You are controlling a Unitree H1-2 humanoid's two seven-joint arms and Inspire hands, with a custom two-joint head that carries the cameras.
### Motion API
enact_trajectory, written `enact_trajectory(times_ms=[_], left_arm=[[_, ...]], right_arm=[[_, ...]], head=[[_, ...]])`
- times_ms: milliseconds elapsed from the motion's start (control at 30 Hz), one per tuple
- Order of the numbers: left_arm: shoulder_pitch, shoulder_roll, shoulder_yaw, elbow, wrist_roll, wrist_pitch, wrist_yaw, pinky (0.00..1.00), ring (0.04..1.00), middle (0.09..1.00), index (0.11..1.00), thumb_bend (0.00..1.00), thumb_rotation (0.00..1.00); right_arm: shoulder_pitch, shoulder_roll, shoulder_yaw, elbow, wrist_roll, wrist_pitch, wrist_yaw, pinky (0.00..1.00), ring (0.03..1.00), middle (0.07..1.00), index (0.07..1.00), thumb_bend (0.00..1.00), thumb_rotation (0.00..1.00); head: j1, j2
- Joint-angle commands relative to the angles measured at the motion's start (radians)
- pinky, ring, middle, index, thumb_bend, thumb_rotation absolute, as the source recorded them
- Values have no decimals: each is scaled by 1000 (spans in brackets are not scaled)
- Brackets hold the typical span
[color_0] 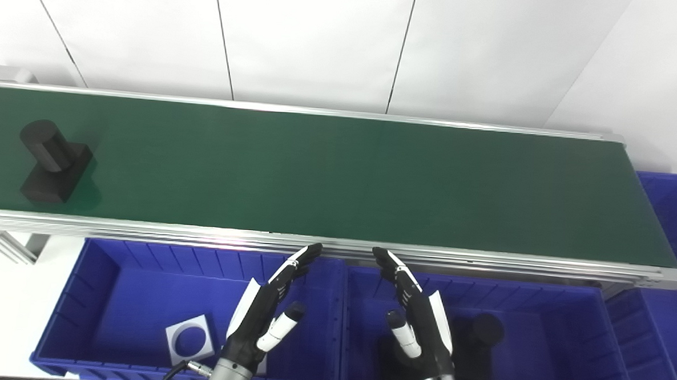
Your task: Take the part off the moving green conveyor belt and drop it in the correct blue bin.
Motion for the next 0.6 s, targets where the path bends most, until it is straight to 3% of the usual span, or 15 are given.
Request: enact_trajectory(times_ms=[0,567], left_arm=[[-13,-5,2,-20,10,-31,3,911,924,912,890,678,1000],[-14,-5,3,-16,10,-31,1,909,919,908,883,688,1000]], right_arm=[[-5,5,-5,-19,-5,-48,5,877,901,889,862,902,1000],[-5,5,-4,-18,-12,-48,1,873,896,882,858,903,1000]], head=[[0,1],[-2,0]])
